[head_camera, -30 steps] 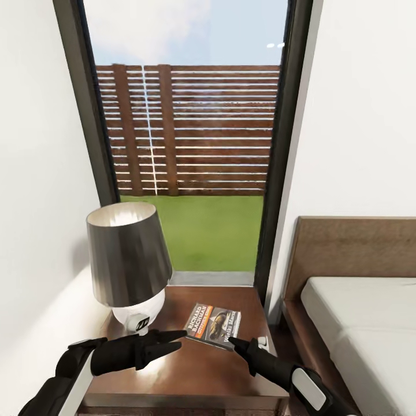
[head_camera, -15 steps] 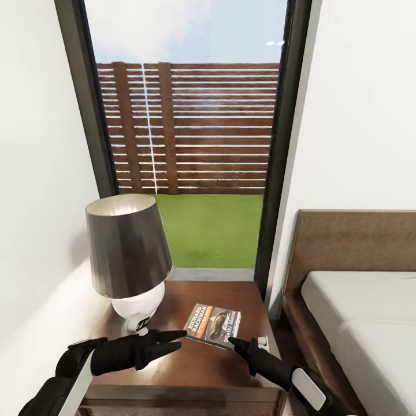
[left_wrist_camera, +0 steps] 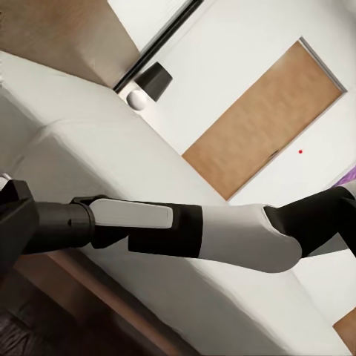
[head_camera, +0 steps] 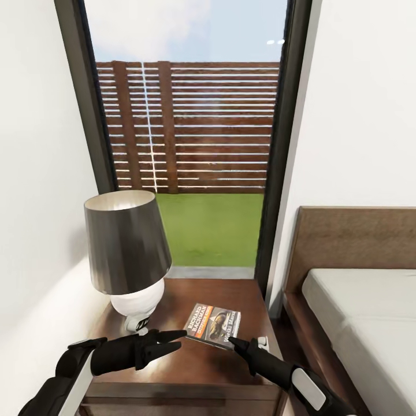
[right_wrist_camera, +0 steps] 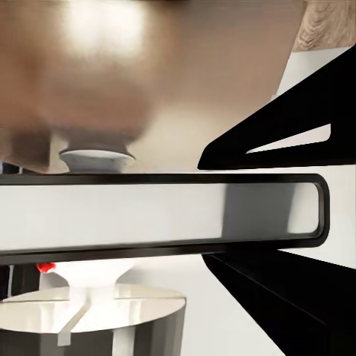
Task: In the bedroom, move the book from the bed onto either nightstand, and place the two sandals side by side next to the bed.
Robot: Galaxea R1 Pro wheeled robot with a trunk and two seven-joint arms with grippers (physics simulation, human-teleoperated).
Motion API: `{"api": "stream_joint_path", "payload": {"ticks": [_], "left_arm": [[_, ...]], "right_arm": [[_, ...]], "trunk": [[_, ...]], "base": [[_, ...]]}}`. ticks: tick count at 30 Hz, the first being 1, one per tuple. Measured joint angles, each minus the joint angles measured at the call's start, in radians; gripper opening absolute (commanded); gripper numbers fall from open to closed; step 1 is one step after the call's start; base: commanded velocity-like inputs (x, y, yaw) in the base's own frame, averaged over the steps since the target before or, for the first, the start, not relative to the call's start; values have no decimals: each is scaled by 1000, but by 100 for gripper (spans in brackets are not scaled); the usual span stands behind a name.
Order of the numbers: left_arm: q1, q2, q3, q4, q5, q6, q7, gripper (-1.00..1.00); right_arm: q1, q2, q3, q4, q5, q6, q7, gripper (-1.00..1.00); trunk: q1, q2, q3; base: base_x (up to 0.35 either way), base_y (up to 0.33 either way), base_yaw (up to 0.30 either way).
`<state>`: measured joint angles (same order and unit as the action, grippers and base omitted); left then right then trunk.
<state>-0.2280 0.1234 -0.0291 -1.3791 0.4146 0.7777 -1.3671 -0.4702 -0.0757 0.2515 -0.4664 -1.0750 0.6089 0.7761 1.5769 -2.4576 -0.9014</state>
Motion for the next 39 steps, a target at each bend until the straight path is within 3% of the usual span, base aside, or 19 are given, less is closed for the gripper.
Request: {"api": "stream_joint_path", "payload": {"ticks": [14,20,39], "left_arm": [[0,0,0,0,0,0,0,100],[0,0,0,0,0,0,0,100],[0,0,0,0,0,0,0,100]], "right_arm": [[0,-1,0,0,0,0,0,-100],[0,-2,0,0,1,-1,0,-100],[0,-1,0,0,1,-1,0,-100]], "trunk": [[0,0,0],[23,-42,-19],[32,-46,-92]], "base": [[44,0,0],[0,0,0],[0,0,0]]}}
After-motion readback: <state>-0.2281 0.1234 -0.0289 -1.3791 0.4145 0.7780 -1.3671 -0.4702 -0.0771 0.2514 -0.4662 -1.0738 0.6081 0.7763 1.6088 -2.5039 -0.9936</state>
